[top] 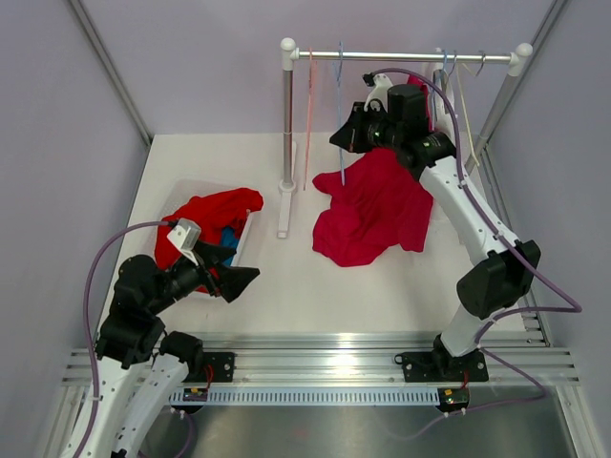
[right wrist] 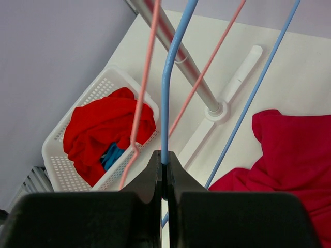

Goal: Remove the t-shirt from the hanger

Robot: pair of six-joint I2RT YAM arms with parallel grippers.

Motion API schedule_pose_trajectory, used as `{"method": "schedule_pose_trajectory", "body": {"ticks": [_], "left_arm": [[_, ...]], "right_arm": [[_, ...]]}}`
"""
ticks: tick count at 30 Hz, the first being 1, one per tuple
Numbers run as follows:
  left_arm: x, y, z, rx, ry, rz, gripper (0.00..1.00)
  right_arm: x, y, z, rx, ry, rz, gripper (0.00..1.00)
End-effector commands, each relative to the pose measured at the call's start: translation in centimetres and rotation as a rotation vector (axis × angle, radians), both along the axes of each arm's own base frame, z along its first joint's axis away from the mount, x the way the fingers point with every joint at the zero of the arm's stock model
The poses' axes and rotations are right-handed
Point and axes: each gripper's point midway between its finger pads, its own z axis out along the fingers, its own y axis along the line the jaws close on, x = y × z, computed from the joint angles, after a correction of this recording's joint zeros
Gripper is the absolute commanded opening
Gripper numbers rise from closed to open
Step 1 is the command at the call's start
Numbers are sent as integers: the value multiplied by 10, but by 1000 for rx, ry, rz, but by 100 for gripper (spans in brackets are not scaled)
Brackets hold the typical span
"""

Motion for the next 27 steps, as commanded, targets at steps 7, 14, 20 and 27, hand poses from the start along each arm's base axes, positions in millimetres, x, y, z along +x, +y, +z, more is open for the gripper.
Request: {"method": "schedule_pose_trajectory", "body": {"ticks": [7,14,20,27], "left_arm": [[-8,-6,10,-9,-61,-67,99],[-10,-6,12,-12,-72,-70,99],[-13,-6,14,-15,-85,-74,99],[-21,-7,16,-23,-106,-94,99]], "right_arm": [[-1,-26,19,23,-67,-118,16],[-62,-64,67,30,-170,-184,84],[-87,-130,81,-67,-265,-446,54],[-65,-189,66,-269,-211,-723,35]]}}
